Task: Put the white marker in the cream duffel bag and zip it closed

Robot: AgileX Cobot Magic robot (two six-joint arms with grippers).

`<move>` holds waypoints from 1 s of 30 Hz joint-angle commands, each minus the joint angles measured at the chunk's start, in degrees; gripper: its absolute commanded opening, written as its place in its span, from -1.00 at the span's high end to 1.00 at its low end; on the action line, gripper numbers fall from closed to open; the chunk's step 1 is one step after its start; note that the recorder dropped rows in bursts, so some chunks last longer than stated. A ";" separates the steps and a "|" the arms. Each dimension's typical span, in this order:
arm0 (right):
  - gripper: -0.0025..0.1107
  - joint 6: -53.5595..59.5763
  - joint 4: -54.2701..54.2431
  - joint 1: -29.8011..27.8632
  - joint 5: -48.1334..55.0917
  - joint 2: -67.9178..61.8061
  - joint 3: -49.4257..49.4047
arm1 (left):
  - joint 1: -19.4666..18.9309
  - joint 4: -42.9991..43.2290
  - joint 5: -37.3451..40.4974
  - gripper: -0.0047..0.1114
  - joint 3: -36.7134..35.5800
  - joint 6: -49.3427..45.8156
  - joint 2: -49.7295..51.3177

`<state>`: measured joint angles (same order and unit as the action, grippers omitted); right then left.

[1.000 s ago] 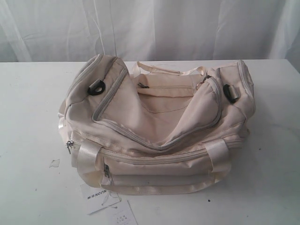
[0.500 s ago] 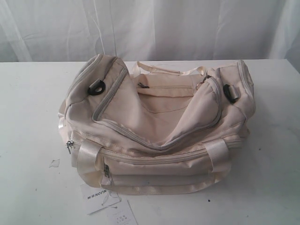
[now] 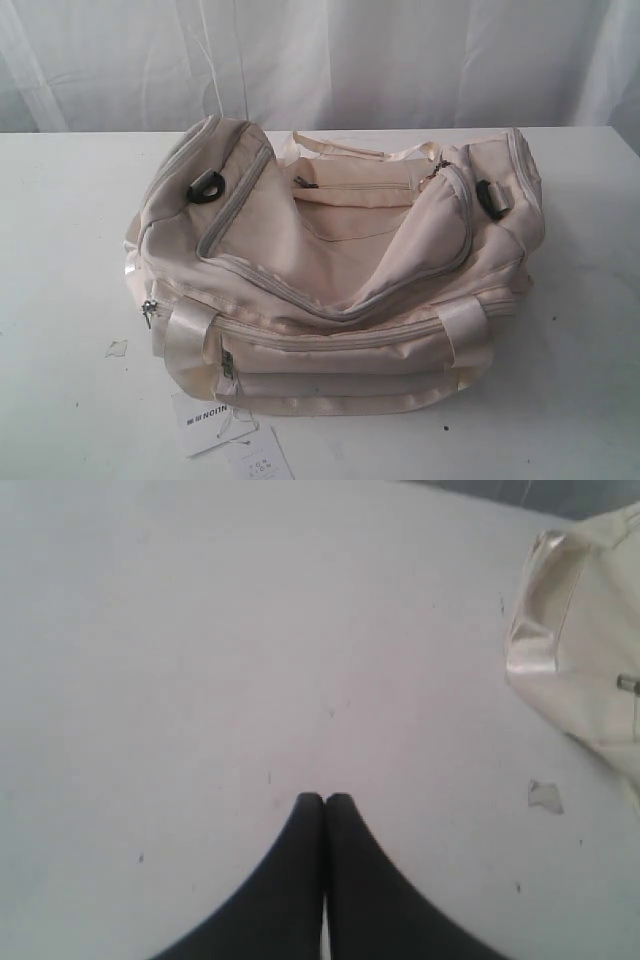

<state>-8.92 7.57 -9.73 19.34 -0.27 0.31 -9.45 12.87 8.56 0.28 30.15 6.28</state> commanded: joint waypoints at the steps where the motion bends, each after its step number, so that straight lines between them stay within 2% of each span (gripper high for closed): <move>1: 0.96 -0.17 -0.22 -0.58 -0.16 0.27 -0.31 | -0.13 -3.07 6.01 0.92 -0.28 -4.69 -0.22; 4: 0.96 -0.17 -0.22 -0.58 -0.16 0.27 -0.31 | -0.13 -3.44 6.01 0.92 -0.28 -8.44 -0.22; 7: 0.96 -0.17 -0.22 -0.58 -0.16 0.27 -0.31 | -0.13 -4.49 6.25 0.92 -0.28 -20.67 -0.12; 30: 0.96 -0.17 -0.22 -0.58 -0.16 0.27 -0.31 | -0.13 -5.08 6.51 0.92 -0.28 -19.67 -0.12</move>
<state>-8.92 7.45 -9.73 19.34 -0.27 0.31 -9.45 8.43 14.69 0.14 10.54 6.28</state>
